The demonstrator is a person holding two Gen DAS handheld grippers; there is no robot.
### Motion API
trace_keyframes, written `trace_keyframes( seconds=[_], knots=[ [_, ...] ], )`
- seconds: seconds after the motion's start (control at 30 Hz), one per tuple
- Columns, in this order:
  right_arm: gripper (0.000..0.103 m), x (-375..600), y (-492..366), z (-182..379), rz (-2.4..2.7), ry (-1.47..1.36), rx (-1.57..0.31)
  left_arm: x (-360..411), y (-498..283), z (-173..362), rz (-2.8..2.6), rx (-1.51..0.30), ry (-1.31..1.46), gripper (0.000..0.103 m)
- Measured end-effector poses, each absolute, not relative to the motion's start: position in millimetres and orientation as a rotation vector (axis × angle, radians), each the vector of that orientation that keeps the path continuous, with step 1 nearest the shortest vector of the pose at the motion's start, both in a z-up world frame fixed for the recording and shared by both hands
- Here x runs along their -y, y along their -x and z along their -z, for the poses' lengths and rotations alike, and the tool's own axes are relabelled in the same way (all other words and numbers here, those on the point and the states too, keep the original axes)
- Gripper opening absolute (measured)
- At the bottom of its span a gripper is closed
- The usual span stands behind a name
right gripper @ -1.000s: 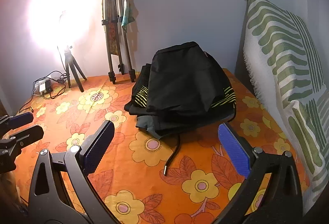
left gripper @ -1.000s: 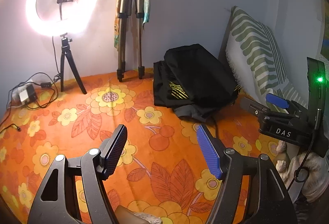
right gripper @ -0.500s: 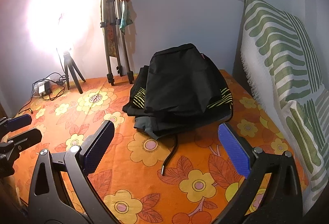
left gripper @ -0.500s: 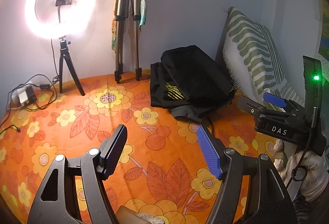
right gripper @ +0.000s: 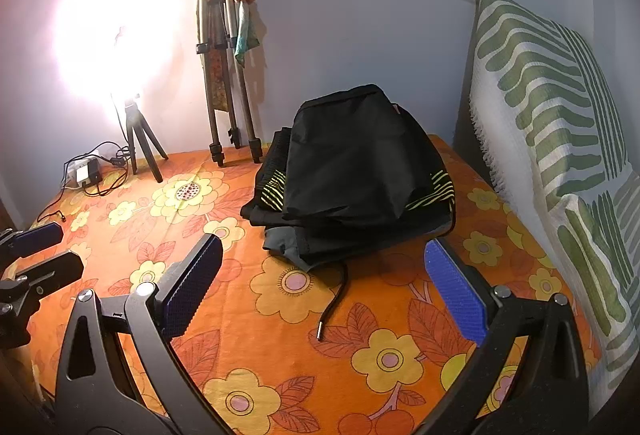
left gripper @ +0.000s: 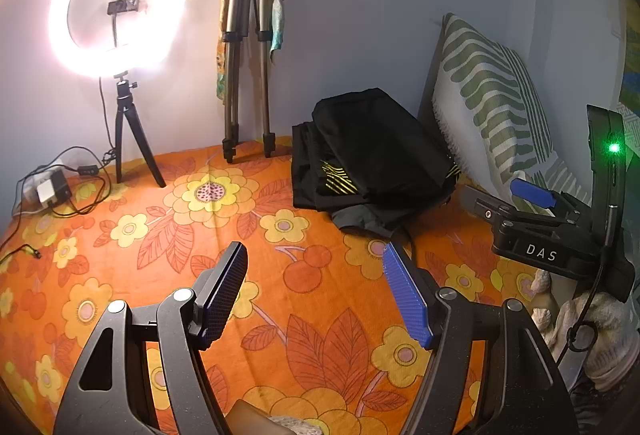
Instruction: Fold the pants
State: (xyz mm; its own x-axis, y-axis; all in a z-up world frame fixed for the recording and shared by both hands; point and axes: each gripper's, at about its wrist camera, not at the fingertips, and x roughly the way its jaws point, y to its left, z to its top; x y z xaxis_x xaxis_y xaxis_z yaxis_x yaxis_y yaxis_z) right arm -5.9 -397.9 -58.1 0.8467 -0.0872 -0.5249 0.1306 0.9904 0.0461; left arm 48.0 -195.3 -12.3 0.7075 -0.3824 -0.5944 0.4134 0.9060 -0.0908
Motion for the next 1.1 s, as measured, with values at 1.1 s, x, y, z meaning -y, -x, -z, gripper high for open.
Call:
trace_keyframes(
  seconds=[1.1],
  knots=[
    [0.103,397.4,4.6,57.0,0.112,-0.076,-0.549,193.7,-47.1,12.3,0.445,-0.650,-0.053,0.070]
  ],
)
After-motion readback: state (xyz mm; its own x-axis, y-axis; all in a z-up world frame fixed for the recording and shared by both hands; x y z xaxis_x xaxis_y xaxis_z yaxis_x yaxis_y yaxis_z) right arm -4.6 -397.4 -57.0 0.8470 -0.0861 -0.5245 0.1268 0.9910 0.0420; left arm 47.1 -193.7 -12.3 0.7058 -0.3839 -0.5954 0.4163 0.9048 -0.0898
